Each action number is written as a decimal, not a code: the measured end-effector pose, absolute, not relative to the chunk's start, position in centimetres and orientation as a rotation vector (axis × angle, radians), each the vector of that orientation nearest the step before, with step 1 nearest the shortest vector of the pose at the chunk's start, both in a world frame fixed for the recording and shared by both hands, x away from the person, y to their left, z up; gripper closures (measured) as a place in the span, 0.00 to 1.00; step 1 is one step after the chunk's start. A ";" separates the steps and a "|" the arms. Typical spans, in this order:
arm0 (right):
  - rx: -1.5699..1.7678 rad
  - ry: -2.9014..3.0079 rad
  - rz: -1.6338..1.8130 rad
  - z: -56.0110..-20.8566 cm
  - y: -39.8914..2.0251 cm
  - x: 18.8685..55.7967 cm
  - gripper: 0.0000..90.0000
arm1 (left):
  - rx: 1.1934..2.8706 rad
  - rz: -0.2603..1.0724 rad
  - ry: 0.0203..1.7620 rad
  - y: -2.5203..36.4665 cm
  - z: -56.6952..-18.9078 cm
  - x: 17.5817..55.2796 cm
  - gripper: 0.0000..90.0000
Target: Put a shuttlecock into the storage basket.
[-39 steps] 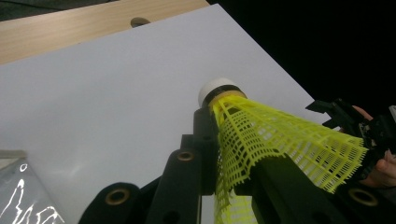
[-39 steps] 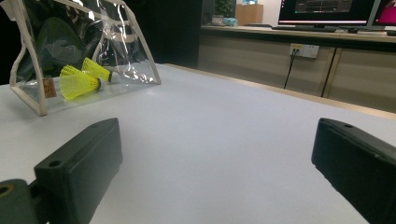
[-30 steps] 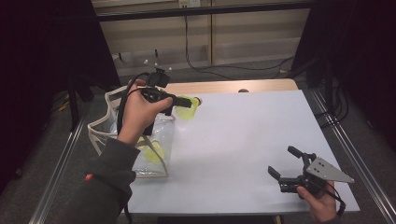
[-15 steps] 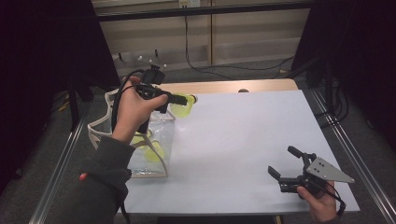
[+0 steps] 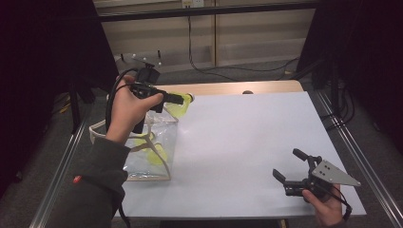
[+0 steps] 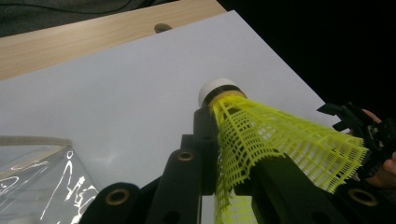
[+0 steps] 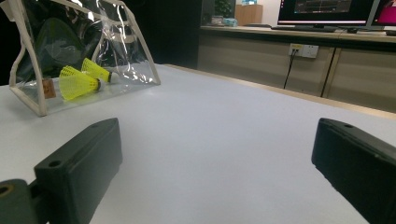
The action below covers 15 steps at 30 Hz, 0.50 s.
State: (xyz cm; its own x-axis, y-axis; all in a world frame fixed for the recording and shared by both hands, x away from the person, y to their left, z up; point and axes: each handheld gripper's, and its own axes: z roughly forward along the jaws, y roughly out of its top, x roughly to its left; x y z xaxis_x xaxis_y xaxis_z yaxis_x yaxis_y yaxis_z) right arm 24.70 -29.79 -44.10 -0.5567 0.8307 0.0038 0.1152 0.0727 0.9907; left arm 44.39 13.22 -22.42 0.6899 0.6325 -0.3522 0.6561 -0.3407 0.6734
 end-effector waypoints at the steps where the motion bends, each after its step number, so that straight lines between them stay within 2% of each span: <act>1: 0.941 1.759 1.536 -44.1 -29.8 24.7 0.02 | 2.054 -0.032 0.987 13.3 -22.4 44.4 0.94; 15: 0.941 1.756 1.534 -44.1 -29.8 24.7 0.02 | 2.049 -0.012 1.003 14.5 -22.0 44.6 0.94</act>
